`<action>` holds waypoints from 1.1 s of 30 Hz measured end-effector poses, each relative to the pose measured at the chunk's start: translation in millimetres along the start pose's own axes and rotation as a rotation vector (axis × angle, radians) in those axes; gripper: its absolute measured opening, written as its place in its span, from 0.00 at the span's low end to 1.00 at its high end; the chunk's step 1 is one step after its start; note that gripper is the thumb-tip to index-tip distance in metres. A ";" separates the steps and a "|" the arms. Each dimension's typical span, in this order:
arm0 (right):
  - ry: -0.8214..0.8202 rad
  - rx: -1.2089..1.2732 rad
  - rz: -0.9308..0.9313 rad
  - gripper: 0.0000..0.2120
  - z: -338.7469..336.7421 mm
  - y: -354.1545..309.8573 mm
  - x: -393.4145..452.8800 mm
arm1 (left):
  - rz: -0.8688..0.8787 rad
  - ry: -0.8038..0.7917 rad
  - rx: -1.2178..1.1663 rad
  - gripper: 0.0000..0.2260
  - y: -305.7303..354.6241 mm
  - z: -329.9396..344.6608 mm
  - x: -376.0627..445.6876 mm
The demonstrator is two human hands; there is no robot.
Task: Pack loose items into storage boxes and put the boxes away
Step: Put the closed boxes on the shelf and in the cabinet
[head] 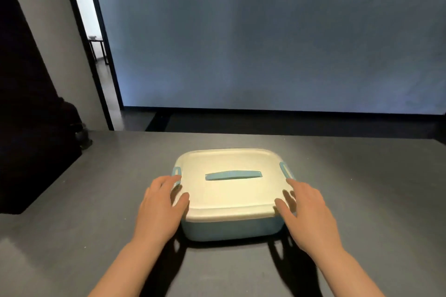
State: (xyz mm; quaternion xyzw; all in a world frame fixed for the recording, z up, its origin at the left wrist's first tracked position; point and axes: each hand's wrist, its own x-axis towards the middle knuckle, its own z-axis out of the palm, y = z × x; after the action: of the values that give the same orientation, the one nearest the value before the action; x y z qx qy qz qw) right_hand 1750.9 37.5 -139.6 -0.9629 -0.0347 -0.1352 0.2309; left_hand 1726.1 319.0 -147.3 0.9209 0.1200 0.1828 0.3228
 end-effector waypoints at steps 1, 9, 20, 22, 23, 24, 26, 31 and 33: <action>-0.011 -0.027 -0.012 0.27 6.1 3.4 10.6 | -0.021 -0.023 0.019 0.21 -2.0 4.6 7.9; -0.277 0.273 0.161 0.33 33.2 29.2 77.9 | -0.243 -0.170 -0.256 0.31 -13.2 25.4 41.1; -0.252 0.798 0.359 0.18 40.7 40.7 102.3 | -0.430 -0.098 -0.484 0.19 -11.3 34.6 57.9; -0.230 0.801 0.364 0.19 38.2 38.7 101.1 | -0.445 -0.078 -0.486 0.19 -10.8 33.6 59.6; -0.216 0.800 0.361 0.19 36.5 36.7 99.9 | -0.448 -0.072 -0.477 0.19 -9.7 32.5 59.7; -0.199 0.799 0.352 0.19 34.4 34.2 99.1 | -0.456 -0.064 -0.470 0.19 -9.5 31.2 58.7; -0.176 0.782 0.313 0.19 29.0 27.7 98.8 | -0.477 -0.041 -0.461 0.19 -11.2 26.8 52.0; -0.232 0.754 0.186 0.19 20.8 7.8 96.4 | -0.549 0.038 -0.477 0.18 -20.6 0.7 12.0; -0.274 0.761 0.155 0.19 28.5 0.2 88.3 | -0.574 0.094 -0.471 0.18 -23.6 -13.3 -8.1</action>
State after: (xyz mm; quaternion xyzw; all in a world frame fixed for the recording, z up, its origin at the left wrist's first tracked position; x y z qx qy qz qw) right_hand 1842.7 50.6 -139.6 -0.8178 -0.0398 0.0344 0.5731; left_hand 1710.8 341.5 -154.8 0.7409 0.3424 0.1496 0.5580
